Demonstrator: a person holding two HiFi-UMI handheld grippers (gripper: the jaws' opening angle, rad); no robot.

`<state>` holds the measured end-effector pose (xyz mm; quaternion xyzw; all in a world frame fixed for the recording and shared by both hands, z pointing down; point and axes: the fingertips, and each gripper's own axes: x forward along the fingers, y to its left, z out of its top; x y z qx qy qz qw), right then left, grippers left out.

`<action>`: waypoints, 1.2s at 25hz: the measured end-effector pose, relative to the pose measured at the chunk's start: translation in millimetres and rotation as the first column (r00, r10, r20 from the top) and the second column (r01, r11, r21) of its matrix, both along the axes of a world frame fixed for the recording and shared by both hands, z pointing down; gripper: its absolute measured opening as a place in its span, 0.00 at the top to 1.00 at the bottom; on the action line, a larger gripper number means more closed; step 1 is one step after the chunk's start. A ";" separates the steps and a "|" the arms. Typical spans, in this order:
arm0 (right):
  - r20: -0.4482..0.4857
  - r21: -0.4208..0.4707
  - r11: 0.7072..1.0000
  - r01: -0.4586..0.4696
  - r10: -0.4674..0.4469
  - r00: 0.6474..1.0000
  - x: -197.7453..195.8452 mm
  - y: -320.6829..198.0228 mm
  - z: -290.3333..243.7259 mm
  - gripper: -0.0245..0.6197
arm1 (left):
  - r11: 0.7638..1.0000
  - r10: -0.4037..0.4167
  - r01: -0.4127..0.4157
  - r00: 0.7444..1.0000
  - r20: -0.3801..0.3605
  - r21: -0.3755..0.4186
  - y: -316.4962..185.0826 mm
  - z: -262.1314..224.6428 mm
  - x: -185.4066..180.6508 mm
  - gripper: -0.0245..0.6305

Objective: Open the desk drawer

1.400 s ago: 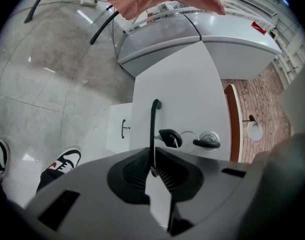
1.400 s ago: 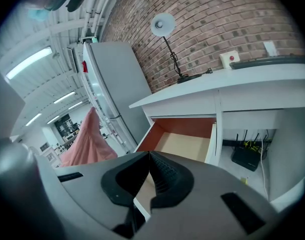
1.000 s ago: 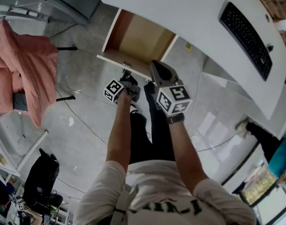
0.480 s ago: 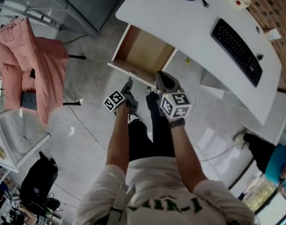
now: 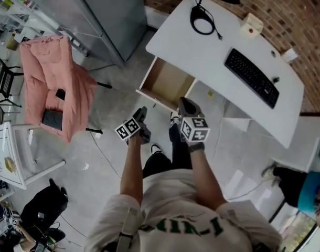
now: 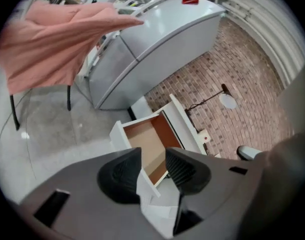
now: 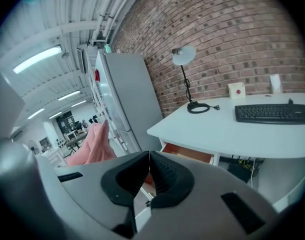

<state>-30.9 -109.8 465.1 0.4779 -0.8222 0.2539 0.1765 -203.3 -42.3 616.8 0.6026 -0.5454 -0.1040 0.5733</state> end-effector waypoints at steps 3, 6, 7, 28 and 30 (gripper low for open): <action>-0.003 0.052 0.999 0.012 -0.012 1.000 -7.4 2.0 -31.4 0.95 | 0.995 0.056 -0.066 0.989 0.139 0.072 -8.6 -56.7 -12.2 0.74; -0.012 0.097 0.995 0.029 -0.028 1.000 -12.5 4.5 -62.8 0.95 | 0.981 0.084 -0.125 0.963 0.257 0.146 -19.6 -113.3 -19.9 0.74; -0.014 0.111 0.993 0.032 -0.031 0.999 -13.2 5.9 -73.5 0.95 | 0.975 0.089 -0.144 0.951 0.298 0.168 -22.1 -132.3 -21.3 0.74; -0.001 0.446 0.895 0.004 -0.004 1.000 4.1 20.2 -244.7 0.95 | 0.754 -0.099 -0.387 0.732 0.674 0.531 -23.9 -403.4 15.6 0.96; -0.005 0.447 0.895 0.002 0.000 1.000 3.0 23.1 -248.6 0.95 | 0.746 -0.105 -0.394 0.726 0.679 0.537 -19.7 -410.1 14.1 0.96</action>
